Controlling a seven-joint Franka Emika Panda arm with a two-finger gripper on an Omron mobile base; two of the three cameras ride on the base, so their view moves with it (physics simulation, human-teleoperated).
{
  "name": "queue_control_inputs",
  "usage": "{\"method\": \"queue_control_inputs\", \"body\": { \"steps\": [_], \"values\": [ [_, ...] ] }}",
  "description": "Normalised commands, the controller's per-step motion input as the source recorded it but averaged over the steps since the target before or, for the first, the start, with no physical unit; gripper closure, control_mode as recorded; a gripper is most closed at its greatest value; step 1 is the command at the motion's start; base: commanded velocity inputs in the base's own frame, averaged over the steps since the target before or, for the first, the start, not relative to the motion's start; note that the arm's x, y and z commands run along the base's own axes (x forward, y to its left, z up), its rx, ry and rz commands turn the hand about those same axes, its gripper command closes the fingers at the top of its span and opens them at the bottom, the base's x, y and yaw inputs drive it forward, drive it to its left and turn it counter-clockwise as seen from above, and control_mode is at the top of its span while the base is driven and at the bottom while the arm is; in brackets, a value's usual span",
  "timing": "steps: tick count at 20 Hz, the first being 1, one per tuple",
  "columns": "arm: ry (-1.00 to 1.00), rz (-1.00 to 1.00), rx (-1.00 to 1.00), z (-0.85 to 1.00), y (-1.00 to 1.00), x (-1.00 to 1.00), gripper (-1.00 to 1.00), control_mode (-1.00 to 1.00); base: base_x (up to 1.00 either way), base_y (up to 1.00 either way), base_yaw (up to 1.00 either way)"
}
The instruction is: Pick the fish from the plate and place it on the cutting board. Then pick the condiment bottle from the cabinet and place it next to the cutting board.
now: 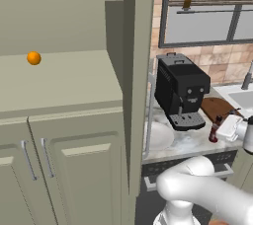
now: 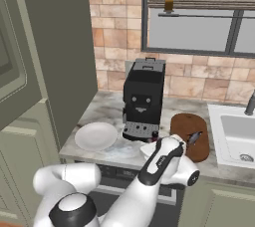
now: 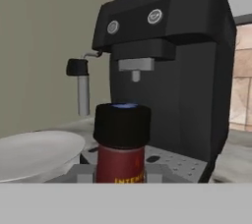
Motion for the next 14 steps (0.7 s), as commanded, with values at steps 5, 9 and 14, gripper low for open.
{"method": "queue_control_inputs", "body": {
  "steps": [5,9,14],
  "values": [
    [0.00,0.00,0.00,-0.20,-0.09,0.15,1.00,-1.00,0.00,0.00,0.00],
    [0.00,0.00,0.00,-0.20,-0.06,0.06,1.00,-1.00,0.00,0.00,0.00],
    [-0.01,0.00,0.00,-0.16,-0.01,0.00,1.00,-1.00,0.00,0.00,0.00]
  ]
}}
